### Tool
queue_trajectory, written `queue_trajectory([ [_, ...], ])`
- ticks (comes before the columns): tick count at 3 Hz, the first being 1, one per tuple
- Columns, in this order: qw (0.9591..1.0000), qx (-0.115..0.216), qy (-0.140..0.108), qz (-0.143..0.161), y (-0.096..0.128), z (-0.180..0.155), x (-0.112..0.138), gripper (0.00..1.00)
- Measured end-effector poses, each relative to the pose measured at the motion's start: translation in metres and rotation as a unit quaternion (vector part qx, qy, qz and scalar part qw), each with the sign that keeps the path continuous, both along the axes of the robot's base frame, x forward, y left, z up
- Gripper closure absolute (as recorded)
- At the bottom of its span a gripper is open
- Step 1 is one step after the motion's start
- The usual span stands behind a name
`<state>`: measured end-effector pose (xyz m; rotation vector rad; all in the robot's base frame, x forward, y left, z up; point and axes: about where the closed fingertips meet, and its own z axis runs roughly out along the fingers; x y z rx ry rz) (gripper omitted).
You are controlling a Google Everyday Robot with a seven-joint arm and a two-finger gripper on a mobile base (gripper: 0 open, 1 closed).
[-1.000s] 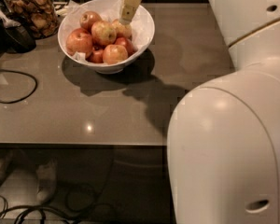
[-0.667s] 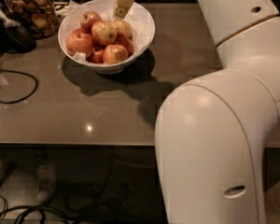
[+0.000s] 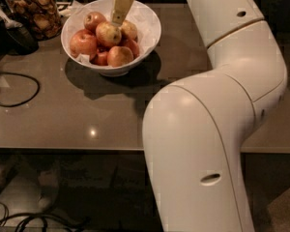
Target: Pick apple from white bowl
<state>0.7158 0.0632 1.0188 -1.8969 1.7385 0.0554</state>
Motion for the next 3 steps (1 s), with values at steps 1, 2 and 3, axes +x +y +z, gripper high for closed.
queue_trajectory([
  [1, 0.9999, -0.003, 0.01, 0.005, 0.011, -0.01, 0.003, 0.24],
  [2, 0.9998, -0.007, 0.018, 0.007, 0.019, -0.019, 0.007, 0.25],
  [3, 0.9997, -0.011, 0.023, 0.006, 0.023, -0.027, 0.012, 0.25],
])
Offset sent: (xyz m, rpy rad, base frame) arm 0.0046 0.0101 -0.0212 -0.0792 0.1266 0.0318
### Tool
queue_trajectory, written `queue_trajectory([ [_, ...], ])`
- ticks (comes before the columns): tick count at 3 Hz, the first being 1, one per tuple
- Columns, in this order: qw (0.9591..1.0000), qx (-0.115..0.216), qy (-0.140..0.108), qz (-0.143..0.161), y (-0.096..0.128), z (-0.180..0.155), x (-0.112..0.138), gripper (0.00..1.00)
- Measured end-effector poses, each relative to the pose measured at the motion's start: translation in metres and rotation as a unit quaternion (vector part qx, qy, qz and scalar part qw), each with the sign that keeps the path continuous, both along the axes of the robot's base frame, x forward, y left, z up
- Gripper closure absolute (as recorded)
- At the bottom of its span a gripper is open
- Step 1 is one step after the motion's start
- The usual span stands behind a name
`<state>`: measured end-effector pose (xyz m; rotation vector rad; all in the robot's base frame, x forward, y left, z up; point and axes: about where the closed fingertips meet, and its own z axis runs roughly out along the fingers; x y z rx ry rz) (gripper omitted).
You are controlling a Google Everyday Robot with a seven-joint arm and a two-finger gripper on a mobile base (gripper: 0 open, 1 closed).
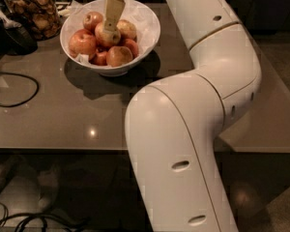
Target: Pick apple from white bowl
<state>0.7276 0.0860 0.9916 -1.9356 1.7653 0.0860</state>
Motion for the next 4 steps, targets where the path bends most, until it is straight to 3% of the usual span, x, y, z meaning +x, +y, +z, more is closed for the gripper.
queue_trajectory([
  [3, 0.9995, -0.008, 0.026, -0.017, -0.006, -0.027, 0.009, 0.2],
  [4, 0.9993, -0.007, 0.031, -0.018, -0.006, -0.031, 0.009, 0.38],
])
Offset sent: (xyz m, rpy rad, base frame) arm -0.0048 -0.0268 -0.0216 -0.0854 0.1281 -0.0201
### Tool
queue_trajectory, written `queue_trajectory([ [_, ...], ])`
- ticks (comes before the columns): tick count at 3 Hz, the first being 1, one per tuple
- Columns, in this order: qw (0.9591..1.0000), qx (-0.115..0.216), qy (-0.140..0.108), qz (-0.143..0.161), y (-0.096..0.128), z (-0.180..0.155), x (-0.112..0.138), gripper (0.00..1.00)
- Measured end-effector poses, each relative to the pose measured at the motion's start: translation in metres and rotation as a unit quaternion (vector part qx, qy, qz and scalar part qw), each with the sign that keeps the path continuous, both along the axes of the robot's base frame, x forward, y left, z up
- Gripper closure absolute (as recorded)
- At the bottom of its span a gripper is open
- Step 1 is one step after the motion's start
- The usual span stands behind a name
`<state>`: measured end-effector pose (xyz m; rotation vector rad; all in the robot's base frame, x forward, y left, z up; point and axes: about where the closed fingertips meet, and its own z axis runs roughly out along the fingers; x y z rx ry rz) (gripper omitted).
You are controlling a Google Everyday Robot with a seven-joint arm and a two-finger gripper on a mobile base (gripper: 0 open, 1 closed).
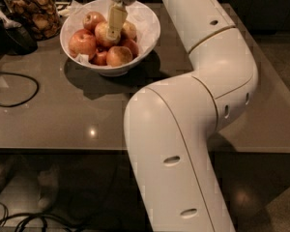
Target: Pick apple from white bowl
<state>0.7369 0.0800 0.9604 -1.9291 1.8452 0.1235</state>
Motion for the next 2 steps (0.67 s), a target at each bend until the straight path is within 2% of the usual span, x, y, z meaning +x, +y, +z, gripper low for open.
queue_trajectory([
  [1, 1.0, 0.0, 0.004, -0.002, -0.0004, -0.003, 0.0004, 0.48],
  [2, 1.0, -0.001, 0.006, -0.001, 0.0007, -0.004, 0.0004, 0.43],
])
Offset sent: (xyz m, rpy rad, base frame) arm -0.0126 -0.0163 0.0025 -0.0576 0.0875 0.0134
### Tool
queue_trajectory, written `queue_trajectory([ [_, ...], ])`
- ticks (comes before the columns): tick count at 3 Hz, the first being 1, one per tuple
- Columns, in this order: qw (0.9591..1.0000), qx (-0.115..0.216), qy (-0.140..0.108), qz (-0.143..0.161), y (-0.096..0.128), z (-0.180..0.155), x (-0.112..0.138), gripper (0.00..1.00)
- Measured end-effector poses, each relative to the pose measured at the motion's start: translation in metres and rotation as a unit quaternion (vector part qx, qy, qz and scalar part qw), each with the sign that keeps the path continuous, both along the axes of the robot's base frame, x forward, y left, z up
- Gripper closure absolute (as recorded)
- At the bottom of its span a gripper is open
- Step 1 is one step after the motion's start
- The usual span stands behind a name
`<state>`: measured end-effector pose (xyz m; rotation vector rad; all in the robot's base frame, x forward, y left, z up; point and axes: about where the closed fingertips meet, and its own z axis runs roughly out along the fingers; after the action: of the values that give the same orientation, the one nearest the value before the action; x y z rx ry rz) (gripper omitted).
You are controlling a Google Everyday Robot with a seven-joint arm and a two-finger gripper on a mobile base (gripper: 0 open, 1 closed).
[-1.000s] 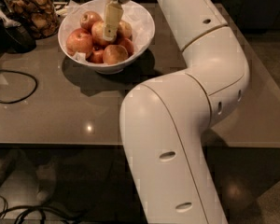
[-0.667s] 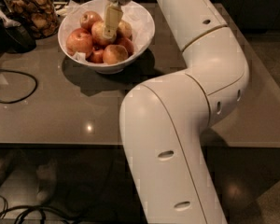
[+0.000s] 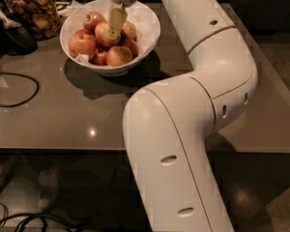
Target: Pick apple from white bowl
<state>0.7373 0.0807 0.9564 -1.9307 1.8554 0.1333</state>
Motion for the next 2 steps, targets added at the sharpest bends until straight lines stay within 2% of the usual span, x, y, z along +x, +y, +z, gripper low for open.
queue_trajectory([
  [1, 1.0, 0.001, 0.003, 0.001, 0.0014, -0.0007, -0.0007, 0.36],
  [2, 1.0, 0.001, 0.005, 0.003, 0.0033, -0.002, -0.0013, 0.33],
])
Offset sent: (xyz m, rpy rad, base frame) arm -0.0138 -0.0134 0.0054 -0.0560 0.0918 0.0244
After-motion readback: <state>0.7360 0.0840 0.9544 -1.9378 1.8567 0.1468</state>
